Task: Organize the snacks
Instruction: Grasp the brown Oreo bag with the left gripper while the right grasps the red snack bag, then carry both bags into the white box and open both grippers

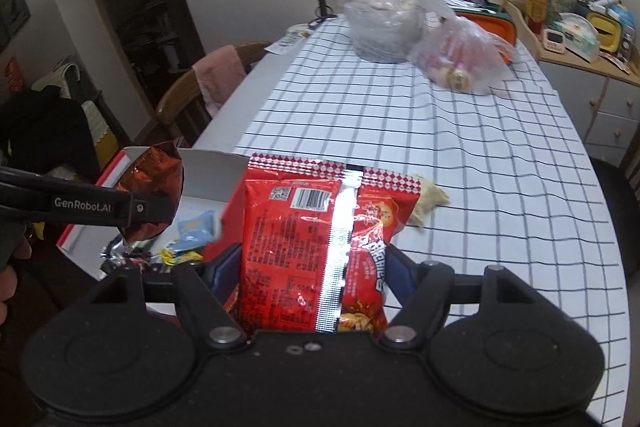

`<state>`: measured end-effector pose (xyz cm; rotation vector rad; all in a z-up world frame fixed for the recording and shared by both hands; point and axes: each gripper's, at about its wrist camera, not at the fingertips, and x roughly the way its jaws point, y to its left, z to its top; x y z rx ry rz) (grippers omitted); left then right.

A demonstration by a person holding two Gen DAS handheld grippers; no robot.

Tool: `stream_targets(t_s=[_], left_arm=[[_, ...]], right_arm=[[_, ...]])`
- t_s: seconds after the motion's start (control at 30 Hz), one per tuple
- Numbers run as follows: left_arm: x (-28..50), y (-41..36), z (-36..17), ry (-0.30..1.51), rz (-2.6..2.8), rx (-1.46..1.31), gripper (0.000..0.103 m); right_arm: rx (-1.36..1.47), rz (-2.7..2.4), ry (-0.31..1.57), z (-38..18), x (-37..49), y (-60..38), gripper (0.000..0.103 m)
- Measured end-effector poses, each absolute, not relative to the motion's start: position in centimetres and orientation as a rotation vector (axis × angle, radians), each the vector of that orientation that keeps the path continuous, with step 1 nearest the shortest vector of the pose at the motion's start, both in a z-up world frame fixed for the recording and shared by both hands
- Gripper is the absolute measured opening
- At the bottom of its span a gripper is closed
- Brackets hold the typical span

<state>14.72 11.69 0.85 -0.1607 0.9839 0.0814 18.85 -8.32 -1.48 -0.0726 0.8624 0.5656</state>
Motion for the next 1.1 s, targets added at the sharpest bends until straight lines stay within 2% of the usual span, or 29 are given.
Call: stream_targets(t_s=[0.33, 0.6, 1.1], left_arm=[[12.2, 19.8, 0.7, 0.971, 0.204, -0.172, 0.042], [12.0, 25.6, -1.9, 1.029, 0.288, -0.176, 0.042], [14.9, 28.7, -7.7, 1.157, 0.291, -0.12, 0.042]], right_arm=[[-0.141, 0.651, 0.867, -2.1, 18.3, 0.4, 0.072], [-0.219, 0.673, 0.92, -5.0, 18.9, 6.4, 0.072], [-0.357, 0.695, 1.036, -11.3, 21.0, 13.3, 0.072]])
